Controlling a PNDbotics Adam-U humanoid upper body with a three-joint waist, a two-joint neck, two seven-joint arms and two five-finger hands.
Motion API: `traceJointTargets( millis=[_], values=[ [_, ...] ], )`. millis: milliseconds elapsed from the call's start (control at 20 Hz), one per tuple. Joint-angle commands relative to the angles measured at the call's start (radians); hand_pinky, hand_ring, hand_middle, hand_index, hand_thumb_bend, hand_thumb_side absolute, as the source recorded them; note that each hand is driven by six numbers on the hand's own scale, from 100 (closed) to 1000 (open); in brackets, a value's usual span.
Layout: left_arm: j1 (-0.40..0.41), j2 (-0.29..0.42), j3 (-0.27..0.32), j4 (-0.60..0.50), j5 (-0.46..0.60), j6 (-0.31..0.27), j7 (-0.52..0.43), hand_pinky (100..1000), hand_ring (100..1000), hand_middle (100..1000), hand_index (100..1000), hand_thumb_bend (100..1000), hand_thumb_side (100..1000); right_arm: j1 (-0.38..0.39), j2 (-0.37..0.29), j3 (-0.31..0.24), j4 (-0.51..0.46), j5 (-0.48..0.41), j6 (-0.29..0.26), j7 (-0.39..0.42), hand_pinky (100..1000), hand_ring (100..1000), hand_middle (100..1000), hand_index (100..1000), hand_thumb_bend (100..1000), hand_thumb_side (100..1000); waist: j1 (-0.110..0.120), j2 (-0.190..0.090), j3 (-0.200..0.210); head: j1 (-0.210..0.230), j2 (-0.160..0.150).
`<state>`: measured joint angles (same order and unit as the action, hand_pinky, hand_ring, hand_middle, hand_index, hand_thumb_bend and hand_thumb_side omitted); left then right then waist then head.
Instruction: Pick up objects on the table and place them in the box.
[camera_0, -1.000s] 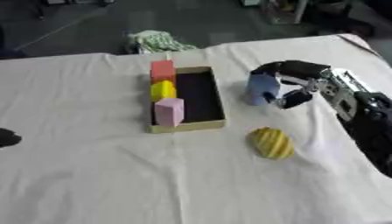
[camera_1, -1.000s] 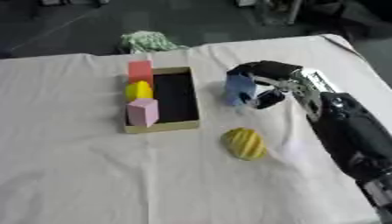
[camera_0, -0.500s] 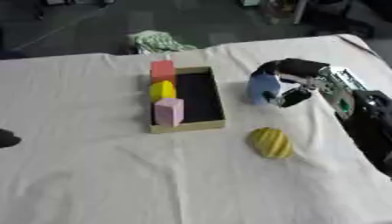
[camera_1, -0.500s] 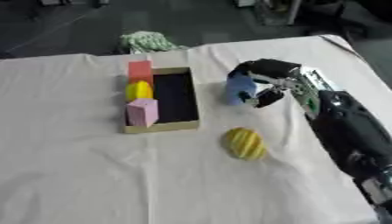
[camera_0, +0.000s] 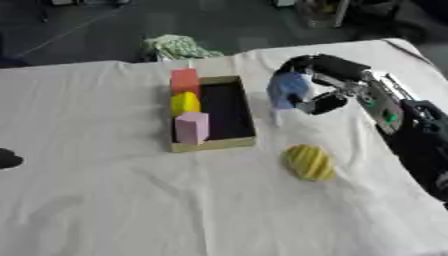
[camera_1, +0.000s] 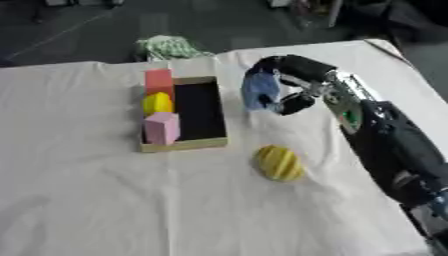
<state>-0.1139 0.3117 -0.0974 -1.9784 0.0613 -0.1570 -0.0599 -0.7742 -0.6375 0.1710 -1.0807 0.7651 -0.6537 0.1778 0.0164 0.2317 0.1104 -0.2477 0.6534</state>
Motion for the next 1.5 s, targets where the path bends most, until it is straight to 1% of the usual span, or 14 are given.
traceJointTargets(
  millis=[50, 250, 400, 550, 650, 700, 750, 800, 850, 900, 1050, 1300, 1400, 1500],
  values=[
    [-0.006, 0.013, 0.005, -0.022, 0.002, -0.001, -0.005, 749, 647, 597, 802, 100, 539, -0.03, -0.015, 0.024, -0.064, -0.054, -0.011, 0.024, 772, 711, 336, 894, 100, 186, -0.002, -0.021, 0.004, -0.002, -0.001],
    [-0.009, 0.009, 0.001, -0.022, 0.006, 0.001, -0.009, 747, 647, 596, 801, 100, 541, -0.065, 0.024, 0.065, -0.084, -0.114, -0.009, 0.081, 775, 714, 340, 897, 100, 188, 0.002, -0.022, 0.011, -0.007, 0.0],
    [-0.014, 0.005, -0.004, -0.022, 0.011, 0.002, -0.015, 747, 650, 596, 801, 100, 541, -0.094, 0.053, 0.088, -0.069, -0.159, 0.007, 0.127, 776, 719, 347, 901, 100, 191, 0.004, -0.024, 0.022, -0.017, 0.002],
    [-0.019, 0.0, -0.008, -0.022, 0.017, 0.004, -0.021, 747, 650, 596, 801, 100, 542, -0.114, 0.082, 0.085, -0.037, -0.175, 0.027, 0.175, 776, 720, 351, 901, 100, 193, 0.007, -0.024, 0.035, -0.025, 0.002],
    [-0.022, -0.003, -0.011, -0.022, 0.02, 0.004, -0.025, 748, 647, 596, 800, 100, 541, -0.123, 0.092, 0.072, -0.012, -0.167, 0.042, 0.206, 779, 734, 375, 909, 100, 188, 0.009, -0.024, 0.049, -0.032, 0.003],
    [-0.022, -0.003, -0.011, -0.022, 0.022, 0.003, -0.027, 748, 647, 596, 801, 100, 540, -0.128, 0.098, 0.064, 0.002, -0.155, 0.051, 0.215, 779, 734, 379, 909, 100, 124, 0.01, -0.025, 0.054, -0.035, 0.003],
    [-0.022, -0.004, -0.011, -0.022, 0.023, 0.003, -0.027, 748, 646, 596, 801, 100, 541, -0.131, 0.103, 0.055, 0.018, -0.142, 0.061, 0.218, 780, 740, 410, 914, 100, 185, 0.01, -0.025, 0.059, -0.038, 0.003],
    [-0.022, -0.005, -0.011, -0.022, 0.024, 0.004, -0.028, 748, 646, 596, 801, 100, 541, -0.134, 0.108, 0.049, 0.031, -0.127, 0.068, 0.215, 780, 745, 438, 919, 100, 182, 0.01, -0.025, 0.063, -0.04, 0.003],
    [-0.022, -0.005, -0.012, -0.022, 0.025, 0.004, -0.029, 748, 646, 595, 801, 100, 541, -0.137, 0.112, 0.042, 0.044, -0.113, 0.076, 0.207, 780, 746, 445, 920, 100, 182, 0.01, -0.025, 0.065, -0.043, 0.002],
    [-0.022, -0.005, -0.012, -0.022, 0.025, 0.004, -0.03, 748, 646, 595, 801, 100, 541, -0.139, 0.115, 0.038, 0.054, -0.098, 0.084, 0.196, 783, 756, 500, 929, 100, 181, 0.01, -0.025, 0.067, -0.045, 0.002],
    [-0.024, -0.007, -0.014, -0.022, 0.027, 0.005, -0.033, 749, 645, 595, 801, 100, 541, -0.146, 0.12, 0.037, 0.063, -0.053, 0.106, 0.154, 787, 772, 581, 948, 100, 187, 0.01, -0.025, 0.069, -0.049, 0.0],
    [-0.023, -0.011, -0.015, -0.022, 0.024, 0.009, -0.034, 749, 643, 594, 800, 100, 543, -0.147, 0.131, 0.046, 0.059, 0.027, 0.138, 0.074, 789, 784, 654, 958, 100, 188, 0.009, -0.024, 0.072, -0.053, -0.004],
    [-0.023, -0.013, -0.016, -0.022, 0.024, 0.011, -0.034, 749, 643, 594, 800, 100, 545, -0.146, 0.137, 0.053, 0.064, 0.057, 0.145, 0.047, 790, 787, 665, 960, 100, 201, 0.008, -0.024, 0.073, -0.054, -0.005],
    [-0.024, -0.015, -0.017, -0.022, 0.023, 0.013, -0.035, 749, 643, 594, 800, 100, 546, -0.145, 0.143, 0.061, 0.069, 0.089, 0.145, 0.024, 793, 796, 695, 965, 100, 223, 0.008, -0.023, 0.075, -0.055, -0.006]
  ],
)
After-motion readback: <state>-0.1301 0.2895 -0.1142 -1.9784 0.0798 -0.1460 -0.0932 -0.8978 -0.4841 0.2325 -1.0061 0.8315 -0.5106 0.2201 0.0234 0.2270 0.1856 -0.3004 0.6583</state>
